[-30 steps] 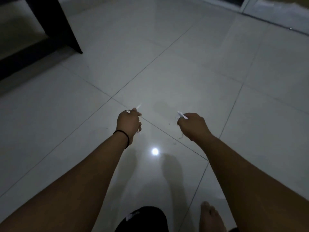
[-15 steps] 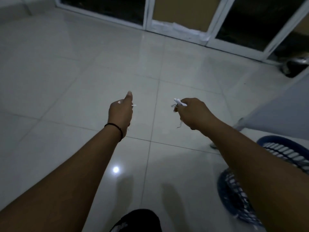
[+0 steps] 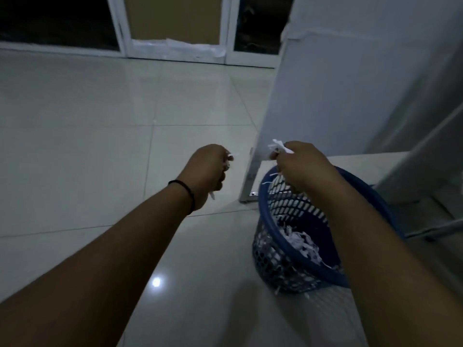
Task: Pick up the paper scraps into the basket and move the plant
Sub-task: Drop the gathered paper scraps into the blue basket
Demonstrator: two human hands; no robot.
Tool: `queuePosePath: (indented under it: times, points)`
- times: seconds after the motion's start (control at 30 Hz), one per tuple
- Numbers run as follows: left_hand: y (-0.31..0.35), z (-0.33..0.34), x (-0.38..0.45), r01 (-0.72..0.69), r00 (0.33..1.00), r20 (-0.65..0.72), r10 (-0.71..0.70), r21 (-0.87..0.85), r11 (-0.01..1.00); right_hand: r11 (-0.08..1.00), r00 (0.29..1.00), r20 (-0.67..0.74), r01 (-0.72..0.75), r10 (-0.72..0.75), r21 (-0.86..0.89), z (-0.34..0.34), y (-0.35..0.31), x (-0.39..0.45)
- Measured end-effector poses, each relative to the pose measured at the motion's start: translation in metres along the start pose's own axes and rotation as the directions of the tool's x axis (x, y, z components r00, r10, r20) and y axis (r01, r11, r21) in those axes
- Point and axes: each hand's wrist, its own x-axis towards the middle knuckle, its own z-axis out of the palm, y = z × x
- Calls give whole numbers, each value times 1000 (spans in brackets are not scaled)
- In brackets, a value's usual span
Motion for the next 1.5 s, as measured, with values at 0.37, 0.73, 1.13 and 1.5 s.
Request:
queuePosePath:
  times: [0.37, 0.73, 1.13, 1.5]
  points:
    - [-30, 153, 1, -82, 973, 227, -28, 461, 884, 960, 960, -46, -278, 277, -21, -76, 141, -10]
    - [-27, 149, 10, -188, 962, 272, 30, 576, 796, 840, 908, 103, -416, 407, 349, -82, 157, -23]
    - [-10, 95, 2, -169, 965, 251, 77, 371, 913, 953, 941, -159, -304, 300, -1, -59, 118, -66]
    - [-17, 58, -50, -239, 967, 29, 251, 432, 869, 979, 986, -127, 84, -109, -185, -22, 92, -86]
